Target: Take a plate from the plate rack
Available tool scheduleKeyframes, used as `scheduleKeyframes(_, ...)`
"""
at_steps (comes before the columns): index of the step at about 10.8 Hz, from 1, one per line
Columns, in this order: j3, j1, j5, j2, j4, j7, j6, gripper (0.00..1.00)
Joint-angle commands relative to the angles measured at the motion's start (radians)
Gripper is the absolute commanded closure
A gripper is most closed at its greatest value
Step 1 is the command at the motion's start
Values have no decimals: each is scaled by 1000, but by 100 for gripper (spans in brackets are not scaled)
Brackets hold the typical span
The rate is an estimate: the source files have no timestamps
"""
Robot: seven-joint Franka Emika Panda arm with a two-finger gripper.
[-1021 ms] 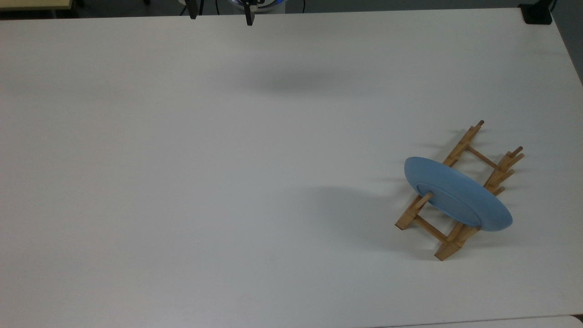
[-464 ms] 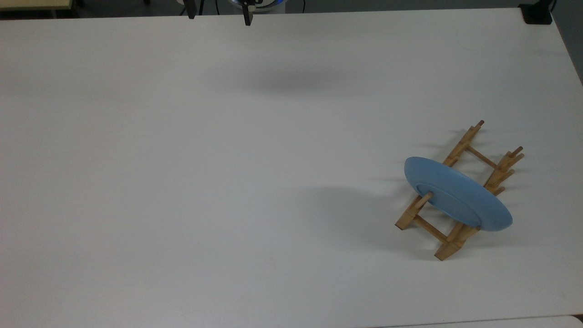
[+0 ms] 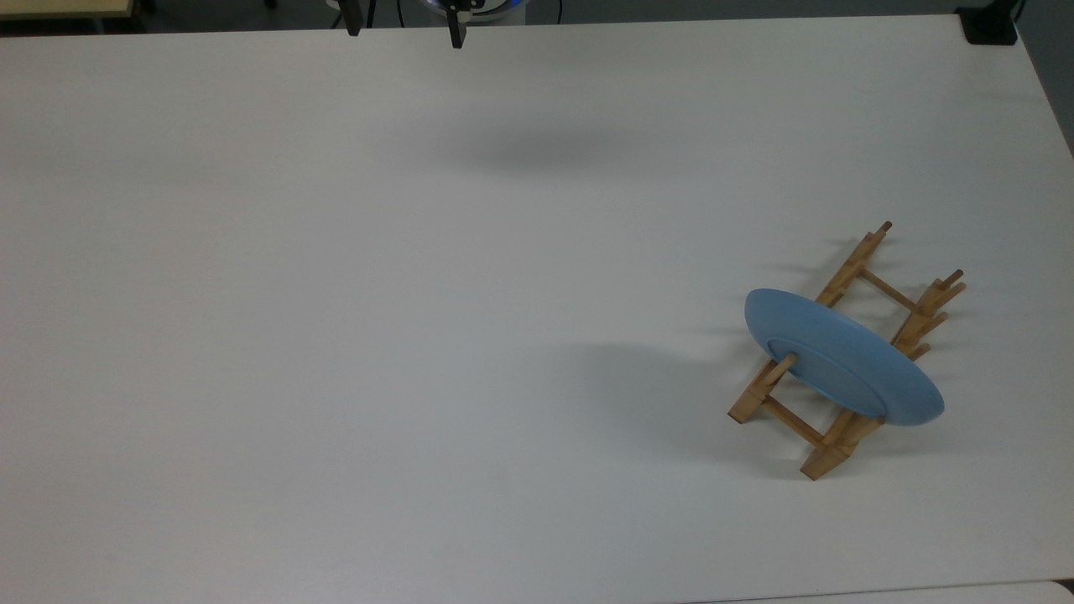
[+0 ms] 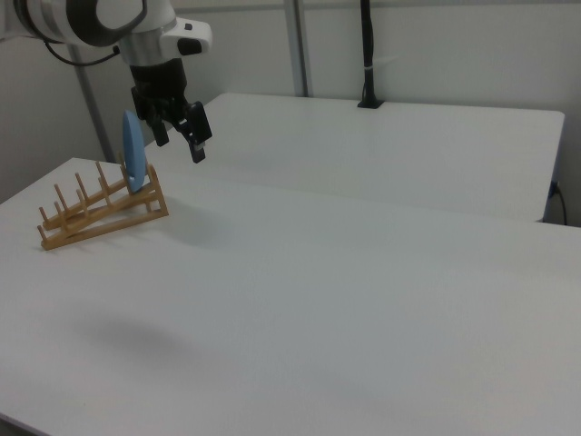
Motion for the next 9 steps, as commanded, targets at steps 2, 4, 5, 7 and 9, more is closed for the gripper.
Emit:
scheduleKeyframes(2, -18, 21, 0, -22, -18, -12, -14, 0)
scheduleKeyframes(4, -21, 21, 0, -22, -17, -17, -33, 0)
scheduleKeyframes(5, -21, 21, 0, -22, -15, -20, -53, 0)
scheduleKeyframes(7, -21, 19, -8, -25, -6, -20, -61, 0)
scheduleKeyframes(9, -21, 19, -62, -23, 22, -21, -63, 0)
